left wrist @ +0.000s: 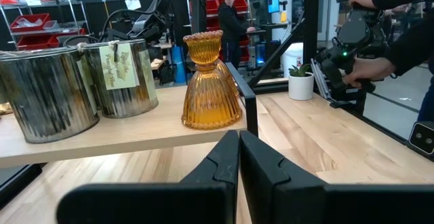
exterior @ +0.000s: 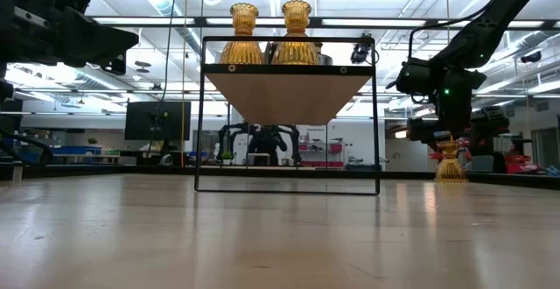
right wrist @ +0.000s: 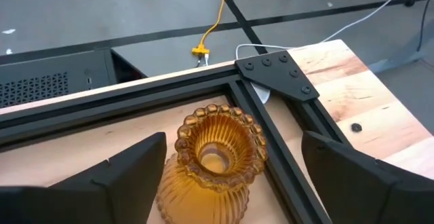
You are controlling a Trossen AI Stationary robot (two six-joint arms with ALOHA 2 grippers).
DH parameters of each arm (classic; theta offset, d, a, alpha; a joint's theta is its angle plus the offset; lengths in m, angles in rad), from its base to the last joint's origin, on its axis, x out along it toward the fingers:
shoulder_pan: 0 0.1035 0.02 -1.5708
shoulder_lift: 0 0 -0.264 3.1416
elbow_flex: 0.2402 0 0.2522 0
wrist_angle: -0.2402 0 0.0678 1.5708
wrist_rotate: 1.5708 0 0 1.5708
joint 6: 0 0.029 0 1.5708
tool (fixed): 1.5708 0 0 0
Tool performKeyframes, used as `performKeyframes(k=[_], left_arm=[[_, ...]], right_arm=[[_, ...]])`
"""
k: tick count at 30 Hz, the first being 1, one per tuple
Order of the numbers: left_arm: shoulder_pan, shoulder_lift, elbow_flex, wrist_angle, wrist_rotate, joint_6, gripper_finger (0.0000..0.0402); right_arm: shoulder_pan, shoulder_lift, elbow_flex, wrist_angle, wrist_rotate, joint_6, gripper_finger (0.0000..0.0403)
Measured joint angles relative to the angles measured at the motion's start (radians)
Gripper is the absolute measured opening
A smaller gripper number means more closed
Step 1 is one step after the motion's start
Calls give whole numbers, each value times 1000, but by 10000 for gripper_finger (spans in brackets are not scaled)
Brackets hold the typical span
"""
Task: Pick & Place candle stick holders
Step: Put the orange glass candle holder aligned with the other glass candle holder on the shelf
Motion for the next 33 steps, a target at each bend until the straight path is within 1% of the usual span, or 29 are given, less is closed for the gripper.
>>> performKeyframes(k=[4, 13, 22, 28, 33], left_arm=[[0, 0, 0, 0, 0, 0, 18], [0, 0, 0, 0, 0, 0, 19], [0, 0, 0, 0, 0, 0, 18], [0, 0, 0, 0, 0, 0, 19], [0, 0, 0, 0, 0, 0, 18]], right_arm=[[0, 0, 0, 0, -1, -1, 326], [0, 0, 0, 0, -15, -1, 251], [0, 0, 0, -1, -26, -2, 193], [0, 0, 0, 1, -27, -1, 164], [0, 0, 0, 0, -31, -1, 158]])
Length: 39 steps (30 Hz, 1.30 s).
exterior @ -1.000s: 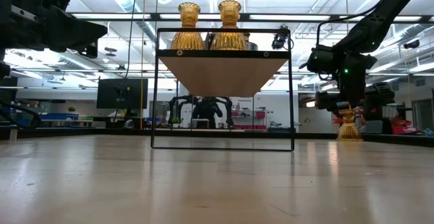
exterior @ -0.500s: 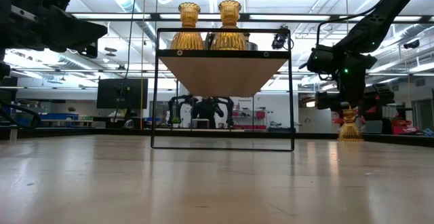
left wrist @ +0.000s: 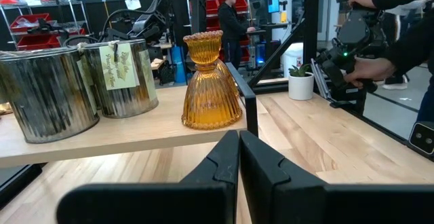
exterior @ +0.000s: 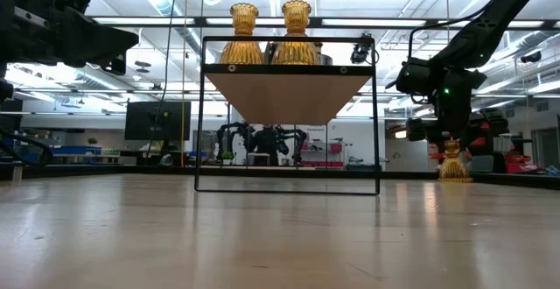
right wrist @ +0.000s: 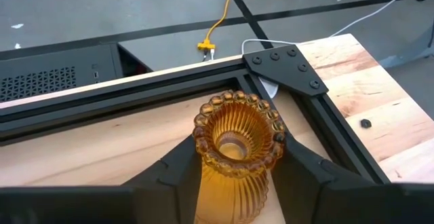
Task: Pick & Place candle stick holders
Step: Put the orange glass candle holder aligned with the other glass candle holder on the shelf
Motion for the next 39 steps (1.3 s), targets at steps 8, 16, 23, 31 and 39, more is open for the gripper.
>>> performKeyframes(k=[8, 16, 23, 31, 39], left_arm=[[0, 0, 0, 0, 0, 0, 18], [0, 0, 0, 0, 0, 0, 18], [0, 0, 0, 0, 0, 0, 18], [0, 0, 0, 0, 0, 0, 18], [0, 0, 0, 0, 0, 0, 18]], right_arm=[[0, -5, 0, -5, -14, 0, 158], [0, -75, 29, -54, -87, -1, 158], [0, -147, 55, -107, -139, -25, 154], [5, -228, 65, -172, -218, -107, 153], [20, -354, 65, -183, -268, -231, 149]])
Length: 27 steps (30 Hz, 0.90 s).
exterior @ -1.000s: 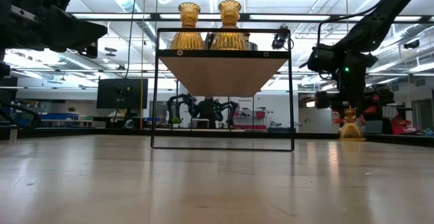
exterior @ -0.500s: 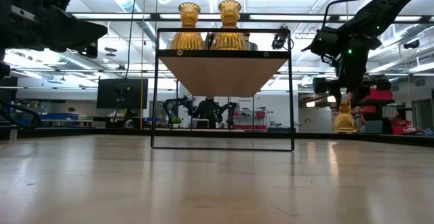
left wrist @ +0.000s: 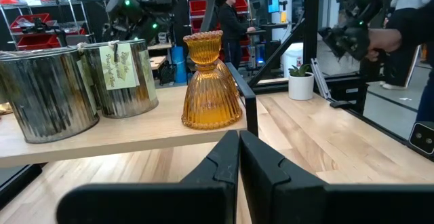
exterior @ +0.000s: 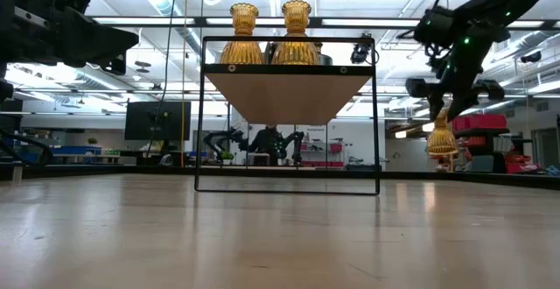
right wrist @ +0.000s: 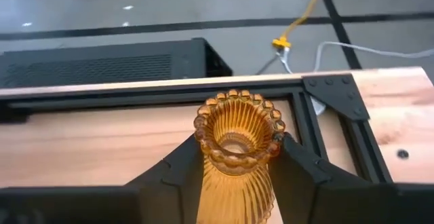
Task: Pick & Place candle stick holders
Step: Put the orange glass candle holder aligned with the other glass candle holder on the shelf
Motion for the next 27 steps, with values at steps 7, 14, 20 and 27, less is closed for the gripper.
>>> performKeyframes(k=[7, 14, 20, 27], left_arm=[[0, 0, 0, 0, 0, 0, 19], [0, 0, 0, 0, 0, 0, 18], [0, 0, 0, 0, 0, 0, 19], [0, 0, 0, 0, -1, 0, 18]], right_arm=[[7, -97, 0, -7, -81, -152, 127], [7, -156, 1, -5, -143, -263, 106], [8, -191, -1, -43, -273, -253, 56], [50, -251, -1, -18, -271, -312, 62]])
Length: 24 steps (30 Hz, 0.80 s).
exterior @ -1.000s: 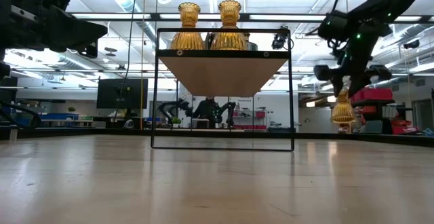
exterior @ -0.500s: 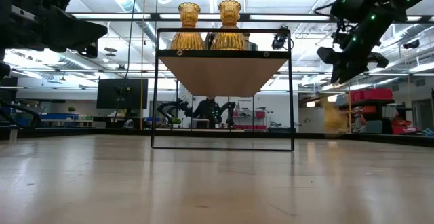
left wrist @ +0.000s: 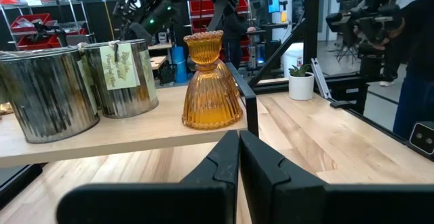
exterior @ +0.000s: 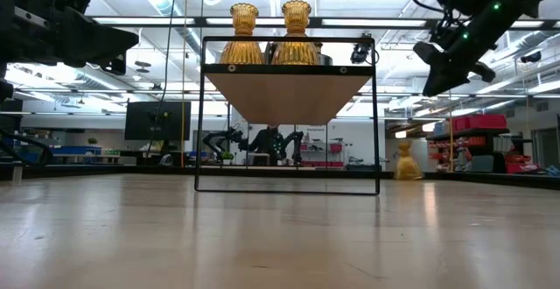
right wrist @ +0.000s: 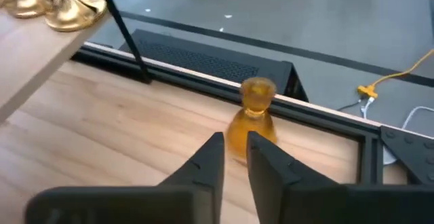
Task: Pick & Place candle stick holders
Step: Put the orange glass candle holder aligned with the other glass candle holder on the shelf
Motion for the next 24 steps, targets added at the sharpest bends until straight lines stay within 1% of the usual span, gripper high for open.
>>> performKeyframes(k=[6, 15, 24], left_arm=[[0, 0, 0, 0, -1, 0, 19], [0, 0, 0, 0, -2, 0, 18], [0, 0, 0, 0, -2, 0, 18]], right_arm=[[30, -12, -8, 3, 38, 27, 120], [30, -2, -16, -2, 12, 19, 211], [31, 23, -17, 6, -5, -26, 276]])
